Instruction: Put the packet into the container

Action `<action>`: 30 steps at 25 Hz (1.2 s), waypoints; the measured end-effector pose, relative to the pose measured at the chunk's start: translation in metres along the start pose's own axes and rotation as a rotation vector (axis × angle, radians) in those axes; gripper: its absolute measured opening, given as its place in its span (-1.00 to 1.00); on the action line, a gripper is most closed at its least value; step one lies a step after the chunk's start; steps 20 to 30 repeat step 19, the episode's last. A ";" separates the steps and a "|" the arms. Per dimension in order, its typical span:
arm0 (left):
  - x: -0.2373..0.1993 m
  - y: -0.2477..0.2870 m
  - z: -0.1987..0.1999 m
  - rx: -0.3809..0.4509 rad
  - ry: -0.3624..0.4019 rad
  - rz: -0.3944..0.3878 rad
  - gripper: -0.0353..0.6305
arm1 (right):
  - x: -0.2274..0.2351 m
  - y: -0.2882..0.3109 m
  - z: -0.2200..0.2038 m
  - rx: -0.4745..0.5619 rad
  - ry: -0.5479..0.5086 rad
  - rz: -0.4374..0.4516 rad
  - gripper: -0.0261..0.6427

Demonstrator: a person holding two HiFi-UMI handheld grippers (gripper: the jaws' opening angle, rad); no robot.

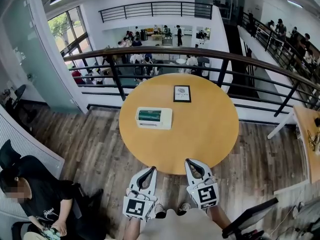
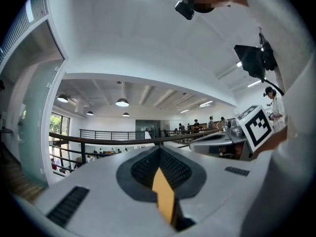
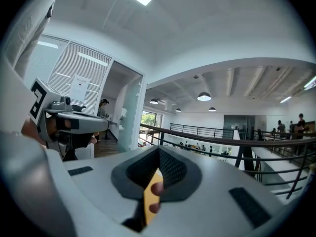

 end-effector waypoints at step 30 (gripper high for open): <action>0.002 0.013 0.002 -0.008 0.038 0.009 -0.88 | 0.016 0.015 0.005 0.045 -0.144 0.025 -0.91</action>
Point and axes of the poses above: the fingertips, and each gripper's own axes: y forward along the fingers, x to its right, z out of its top, the point moved 10 cm from there along -y, backward along the fingers, and after that the axes turned 11 degrees about -y, right-handed, at the moved point
